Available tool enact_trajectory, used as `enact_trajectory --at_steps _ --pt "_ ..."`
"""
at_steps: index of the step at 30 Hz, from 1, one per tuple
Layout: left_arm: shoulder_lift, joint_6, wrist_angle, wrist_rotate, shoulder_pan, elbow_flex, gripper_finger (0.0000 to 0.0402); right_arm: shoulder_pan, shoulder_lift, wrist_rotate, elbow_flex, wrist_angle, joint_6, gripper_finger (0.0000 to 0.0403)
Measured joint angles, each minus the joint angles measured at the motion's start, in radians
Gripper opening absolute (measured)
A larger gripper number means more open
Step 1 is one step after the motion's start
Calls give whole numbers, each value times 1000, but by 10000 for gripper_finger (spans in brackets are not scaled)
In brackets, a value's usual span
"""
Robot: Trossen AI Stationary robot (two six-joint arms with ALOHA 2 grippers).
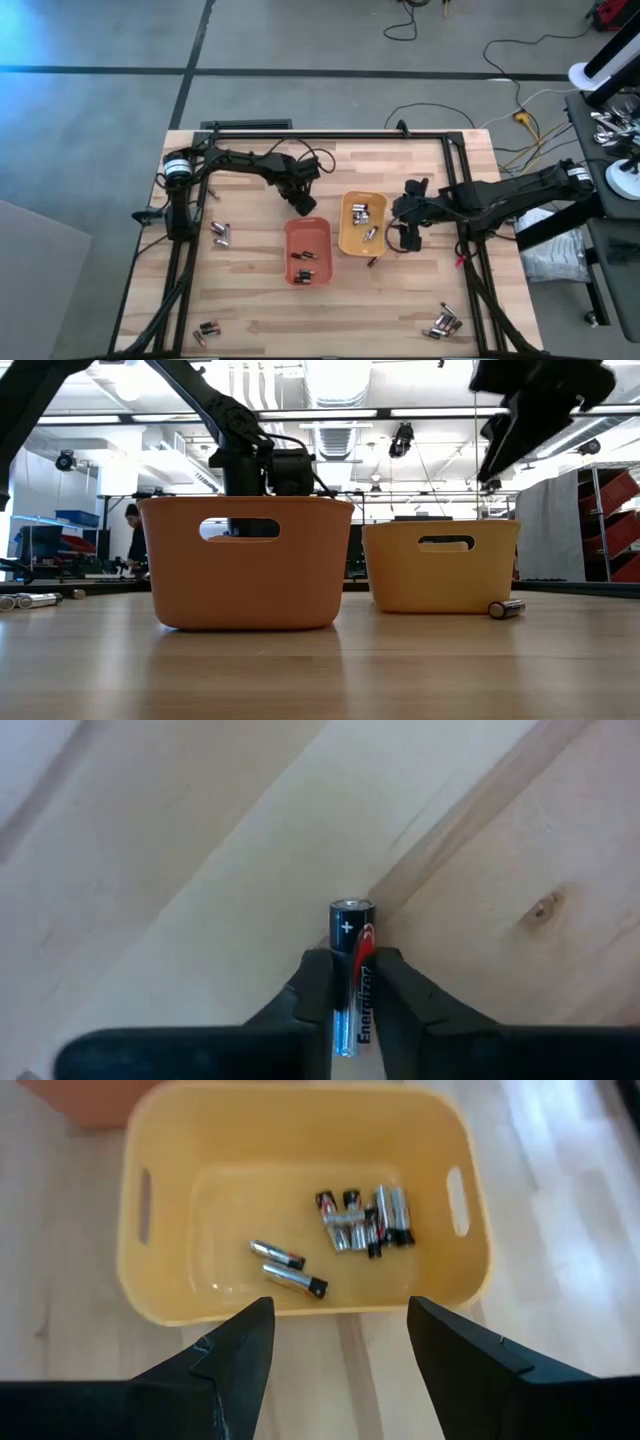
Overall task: Sort batteries
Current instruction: Put the black-silver battery into the yellow bin
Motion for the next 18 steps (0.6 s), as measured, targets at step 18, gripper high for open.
enact_trajectory --at_steps 18 --pt "-226 327 657 -26 -165 8 24 122 -180 218 0 -106 112 219"
